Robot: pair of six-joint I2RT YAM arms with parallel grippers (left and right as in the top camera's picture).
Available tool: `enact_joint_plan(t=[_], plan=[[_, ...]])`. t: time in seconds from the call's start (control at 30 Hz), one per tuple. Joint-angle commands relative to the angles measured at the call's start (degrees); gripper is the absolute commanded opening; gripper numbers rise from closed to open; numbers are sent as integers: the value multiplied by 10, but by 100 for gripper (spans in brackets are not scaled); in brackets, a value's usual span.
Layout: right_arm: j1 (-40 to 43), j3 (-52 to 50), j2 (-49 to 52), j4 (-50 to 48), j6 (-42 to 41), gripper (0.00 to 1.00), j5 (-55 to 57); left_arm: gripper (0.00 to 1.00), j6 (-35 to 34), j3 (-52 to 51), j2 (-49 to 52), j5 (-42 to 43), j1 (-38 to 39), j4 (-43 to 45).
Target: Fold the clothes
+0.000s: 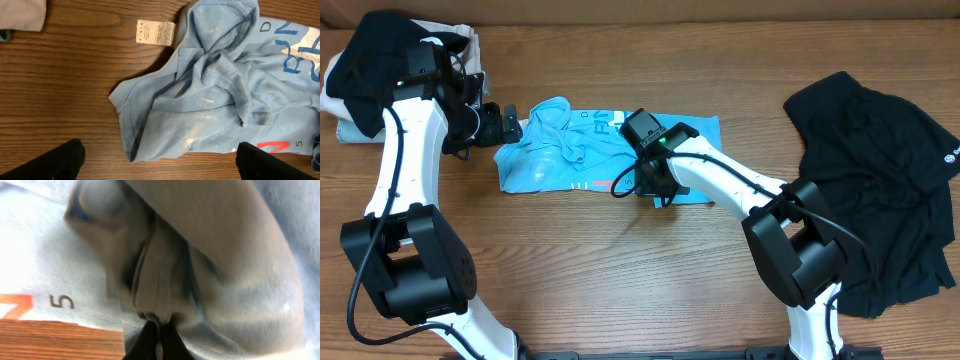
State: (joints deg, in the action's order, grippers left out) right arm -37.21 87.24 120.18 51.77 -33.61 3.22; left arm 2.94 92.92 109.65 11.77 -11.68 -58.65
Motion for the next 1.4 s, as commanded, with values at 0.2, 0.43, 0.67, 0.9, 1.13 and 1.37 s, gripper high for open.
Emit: enact_joint_plan(t=[0.2, 0.43, 0.67, 0.9, 1.13, 1.37], plan=[[0, 108, -2, -13, 23, 4, -33, 100, -8, -9, 6, -1, -2, 0], [-10, 132, 2, -46, 25, 4, -74, 100, -8, -9, 6, -1, -2, 0], [-38, 132, 24, -37, 40, 4, -100, 100, -8, -9, 6, -1, -2, 0], [-62, 139, 30, -12, 62, 40, -104, 100, -8, -9, 6, -1, -2, 1], [-27, 202, -1, 67, 76, 68, -88, 100, -8, -13, 6, -1, -2, 0], [62, 259, -10, 186, 75, 88, -18, 100, 10, -42, 26, 3, -2, 29]])
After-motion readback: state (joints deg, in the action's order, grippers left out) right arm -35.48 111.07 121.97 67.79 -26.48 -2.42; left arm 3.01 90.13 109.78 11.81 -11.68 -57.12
